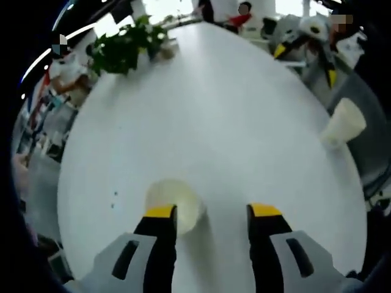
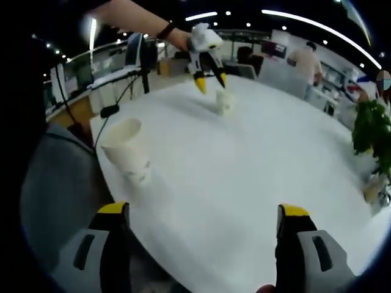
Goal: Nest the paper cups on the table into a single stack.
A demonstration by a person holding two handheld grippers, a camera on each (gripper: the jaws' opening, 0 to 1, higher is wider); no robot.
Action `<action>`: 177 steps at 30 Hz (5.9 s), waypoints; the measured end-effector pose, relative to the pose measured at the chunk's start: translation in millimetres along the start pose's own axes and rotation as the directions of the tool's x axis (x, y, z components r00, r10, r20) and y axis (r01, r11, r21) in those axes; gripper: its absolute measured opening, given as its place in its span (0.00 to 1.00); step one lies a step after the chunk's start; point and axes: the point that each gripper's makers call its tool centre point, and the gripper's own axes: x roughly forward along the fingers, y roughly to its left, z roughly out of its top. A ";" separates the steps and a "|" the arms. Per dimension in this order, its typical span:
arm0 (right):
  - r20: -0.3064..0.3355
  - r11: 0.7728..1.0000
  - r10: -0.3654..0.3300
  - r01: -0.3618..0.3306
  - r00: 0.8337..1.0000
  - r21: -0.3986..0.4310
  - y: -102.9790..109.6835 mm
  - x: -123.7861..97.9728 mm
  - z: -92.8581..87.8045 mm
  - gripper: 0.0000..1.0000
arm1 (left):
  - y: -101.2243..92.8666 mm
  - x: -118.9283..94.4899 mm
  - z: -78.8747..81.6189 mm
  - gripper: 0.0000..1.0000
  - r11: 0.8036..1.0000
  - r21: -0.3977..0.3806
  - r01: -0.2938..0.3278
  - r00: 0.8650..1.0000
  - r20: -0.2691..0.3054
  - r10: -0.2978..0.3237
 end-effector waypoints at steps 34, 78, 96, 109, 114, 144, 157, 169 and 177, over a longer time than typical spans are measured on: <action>0.011 0.997 -0.013 0.012 1.000 0.081 -14.1 -1.6 -0.6 0.97 | 9.7 18.6 -2.7 0.14 0.995 0.065 0.069 0.997 -0.044 -0.067; 0.094 0.997 -0.006 0.000 0.996 0.071 -18.6 -12.8 16.8 0.97 | -56.8 -29.2 58.1 0.00 0.986 0.116 0.116 0.985 -0.138 -0.100; 0.168 0.998 -0.040 0.032 0.985 0.051 -44.7 -30.4 37.8 1.00 | -97.5 -61.2 105.7 0.00 0.994 0.063 0.085 0.991 -0.109 -0.078; 0.182 0.999 -0.045 0.042 0.982 0.021 -57.8 -38.2 44.7 1.00 | -130.3 -84.7 143.3 0.00 0.998 0.032 0.060 0.996 -0.068 -0.058; 0.195 0.999 -0.046 0.044 0.980 0.016 -60.1 -40.7 48.9 1.00 | -152.6 -87.5 151.1 0.00 0.998 0.028 0.052 0.996 -0.072 -0.050; 0.211 0.999 -0.040 0.039 0.977 0.012 -57.5 -49.7 48.1 1.00 | -246.1 -71.9 164.2 0.00 0.992 -0.009 0.126 0.990 -0.055 -0.126; 0.203 0.999 -0.049 0.047 0.978 0.013 -49.9 -55.8 41.7 1.00 | -262.3 -54.1 151.4 0.00 0.989 -0.037 0.146 0.986 -0.071 -0.149; 0.214 0.998 -0.055 0.045 0.975 0.052 -48.5 -59.8 37.8 1.00 | -268.9 -42.4 144.8 0.00 0.987 -0.052 0.152 0.985 -0.074 -0.155; 0.224 0.996 -0.062 0.046 0.973 0.077 -48.4 -59.8 37.0 1.00 | -272.4 -28.6 141.2 0.00 0.984 -0.070 0.164 0.982 -0.081 -0.170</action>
